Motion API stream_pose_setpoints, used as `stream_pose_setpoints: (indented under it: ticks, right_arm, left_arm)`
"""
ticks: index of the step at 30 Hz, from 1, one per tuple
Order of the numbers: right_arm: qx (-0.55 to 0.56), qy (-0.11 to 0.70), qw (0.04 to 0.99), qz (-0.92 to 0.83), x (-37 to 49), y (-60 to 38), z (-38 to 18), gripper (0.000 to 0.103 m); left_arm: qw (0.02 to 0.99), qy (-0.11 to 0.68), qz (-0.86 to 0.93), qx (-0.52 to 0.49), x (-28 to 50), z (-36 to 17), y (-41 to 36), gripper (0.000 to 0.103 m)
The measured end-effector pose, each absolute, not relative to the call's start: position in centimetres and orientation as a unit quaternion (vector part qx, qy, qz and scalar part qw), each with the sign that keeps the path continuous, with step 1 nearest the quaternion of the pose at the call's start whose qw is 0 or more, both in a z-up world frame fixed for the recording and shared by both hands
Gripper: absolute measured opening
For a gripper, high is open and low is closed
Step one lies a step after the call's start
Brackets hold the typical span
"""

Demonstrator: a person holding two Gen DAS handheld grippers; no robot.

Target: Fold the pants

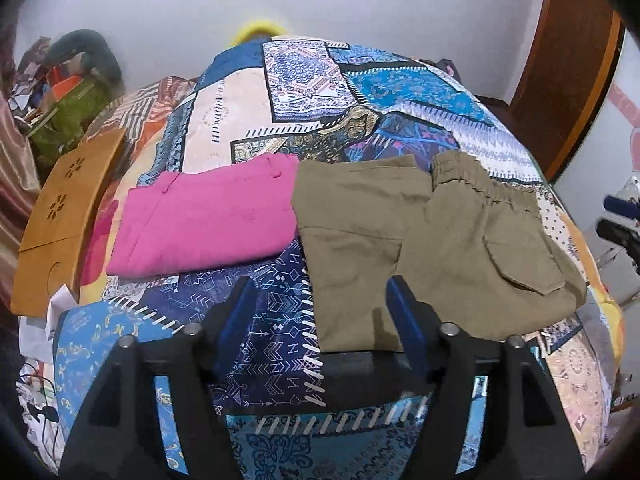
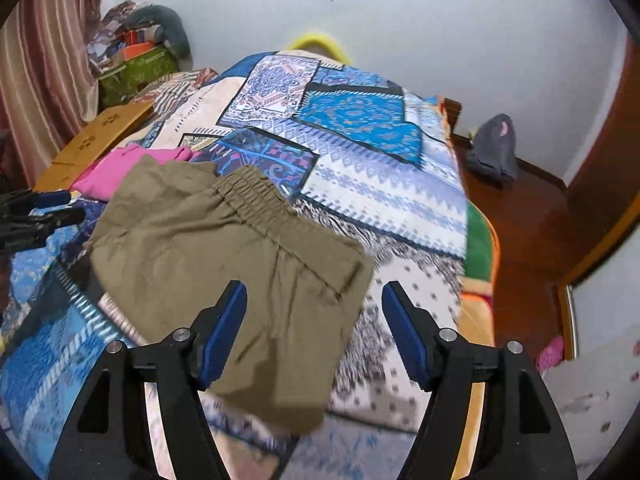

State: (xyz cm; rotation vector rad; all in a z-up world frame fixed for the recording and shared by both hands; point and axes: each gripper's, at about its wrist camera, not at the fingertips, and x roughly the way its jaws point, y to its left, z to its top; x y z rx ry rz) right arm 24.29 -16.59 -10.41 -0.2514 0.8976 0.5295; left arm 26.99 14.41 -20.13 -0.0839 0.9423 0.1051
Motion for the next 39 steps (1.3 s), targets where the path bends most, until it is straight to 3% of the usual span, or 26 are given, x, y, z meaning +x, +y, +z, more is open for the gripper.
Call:
stream_pose_setpoints:
  ticks: [2,3,17,23,27,31,35,39]
  right_arm:
    - [-0.095,0.433,0.860,0.255,23.8,-17.4,-10.4,0.080]
    - [-0.084,0.434,0.861,0.251,23.6,-17.8,-10.5,0.081]
    - [-0.046,0.523,0.817,0.238,27.2,-18.4,-20.2,0.081]
    - [0.034,0.544,0.795,0.267,29.5,-18.6,-22.6,0.082]
    - [0.007,0.535,0.796,0.283,29.7,-17.5,-22.6,0.081]
    - [0.015,0.540,0.786,0.300,30.1,-17.4,-22.5,0.068]
    - [0.019,0.532,0.794,0.293,29.7,-17.7,-22.2,0.043]
    - [0.022,0.513,0.810,0.283,29.0,-17.9,-21.5,0.027]
  left_arm:
    - [0.888,0.455,0.044,-0.044,27.0,-20.1,14.2,0.072]
    - [0.887,0.457,0.039,-0.049,27.2,-20.3,14.1,0.075]
    - [0.848,0.520,-0.015,-0.102,31.1,-26.8,14.1,0.077]
    - [0.843,0.525,-0.044,-0.109,33.4,-27.8,13.5,0.077]
    - [0.844,0.525,-0.048,-0.097,34.6,-28.0,12.9,0.076]
    - [0.853,0.513,-0.046,-0.087,34.8,-27.4,12.3,0.057]
    - [0.859,0.505,-0.052,-0.065,34.4,-26.5,10.7,0.028]
    - [0.863,0.503,-0.040,-0.028,34.5,-26.2,9.5,0.023]
